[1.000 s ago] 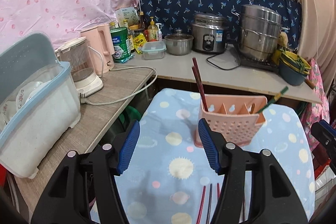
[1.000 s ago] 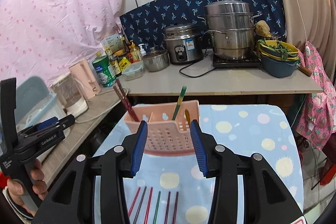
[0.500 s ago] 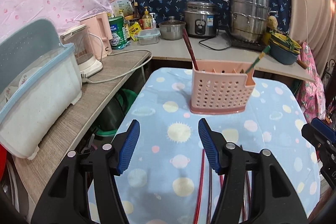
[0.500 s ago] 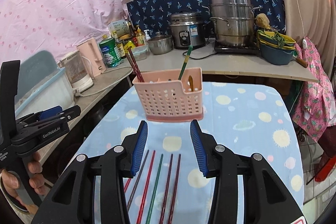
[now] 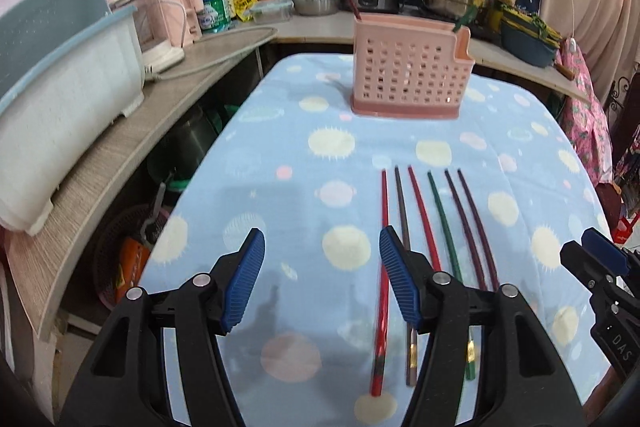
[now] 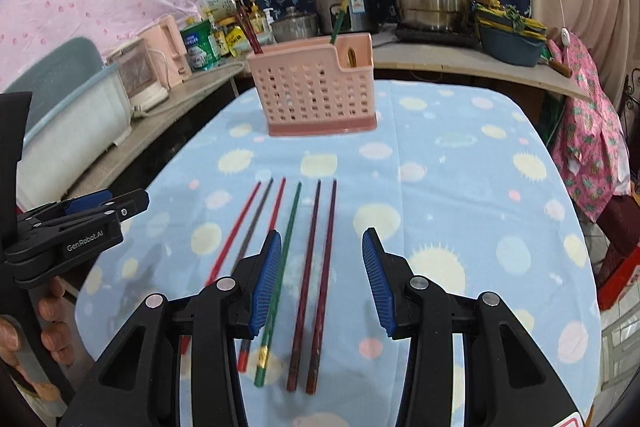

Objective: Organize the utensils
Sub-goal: 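Move both open tools back toward the remaining chopsticks, then grasp a dark-red chopstick with the right tool while the left tool approaches a red chopstick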

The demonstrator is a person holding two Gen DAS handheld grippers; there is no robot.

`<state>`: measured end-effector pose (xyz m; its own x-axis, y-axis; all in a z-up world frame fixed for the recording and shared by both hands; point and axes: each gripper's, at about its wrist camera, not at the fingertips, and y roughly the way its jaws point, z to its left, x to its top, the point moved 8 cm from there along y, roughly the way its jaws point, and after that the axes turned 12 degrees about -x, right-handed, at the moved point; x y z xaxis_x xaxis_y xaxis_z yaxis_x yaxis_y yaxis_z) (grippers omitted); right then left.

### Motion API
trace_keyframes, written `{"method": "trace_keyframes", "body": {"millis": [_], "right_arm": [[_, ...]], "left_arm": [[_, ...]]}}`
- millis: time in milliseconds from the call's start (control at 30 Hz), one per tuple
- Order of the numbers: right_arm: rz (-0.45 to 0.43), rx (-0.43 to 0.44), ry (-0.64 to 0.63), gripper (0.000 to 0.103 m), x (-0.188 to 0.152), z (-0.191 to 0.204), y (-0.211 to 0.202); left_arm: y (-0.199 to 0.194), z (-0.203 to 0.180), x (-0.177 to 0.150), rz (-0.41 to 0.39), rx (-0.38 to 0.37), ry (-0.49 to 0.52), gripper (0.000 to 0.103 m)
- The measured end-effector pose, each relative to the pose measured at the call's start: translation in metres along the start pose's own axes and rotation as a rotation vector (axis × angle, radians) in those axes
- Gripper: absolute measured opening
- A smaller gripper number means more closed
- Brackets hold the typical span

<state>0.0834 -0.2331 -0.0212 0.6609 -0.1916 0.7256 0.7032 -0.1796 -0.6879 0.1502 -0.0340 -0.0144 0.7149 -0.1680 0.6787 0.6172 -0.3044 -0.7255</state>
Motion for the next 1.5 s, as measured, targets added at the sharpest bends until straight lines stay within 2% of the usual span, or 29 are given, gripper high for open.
{"method": "trace_keyframes", "body": {"millis": [200, 500, 800, 1033, 1200, 1500], "right_arm": [[0.066, -0.007, 0.004, 0.041, -0.040, 0.001, 0.010], [0.117, -0.025, 0.003, 0.040, -0.073, 0.003, 0.021], [0.146, -0.024, -0.009, 0.022, -0.087, 0.009, 0.028], [0.165, -0.019, -0.008, 0.017, -0.096, 0.010, 0.032], [0.168, -0.025, -0.004, 0.008, -0.099, 0.008, 0.033], [0.169, -0.026, 0.013, 0.007, -0.101, 0.001, 0.032]], "left_arm": [[0.009, 0.004, -0.031, 0.051, -0.008, -0.024, 0.058], [0.015, 0.000, -0.057, 0.089, -0.035, -0.025, 0.059], [0.020, -0.001, -0.076, 0.121, -0.046, -0.021, 0.059], [0.022, -0.005, -0.082, 0.133, -0.056, -0.019, 0.059], [0.024, -0.009, -0.088, 0.146, -0.064, -0.014, 0.059], [0.028, -0.015, -0.098, 0.174, -0.088, -0.023, 0.063]]}}
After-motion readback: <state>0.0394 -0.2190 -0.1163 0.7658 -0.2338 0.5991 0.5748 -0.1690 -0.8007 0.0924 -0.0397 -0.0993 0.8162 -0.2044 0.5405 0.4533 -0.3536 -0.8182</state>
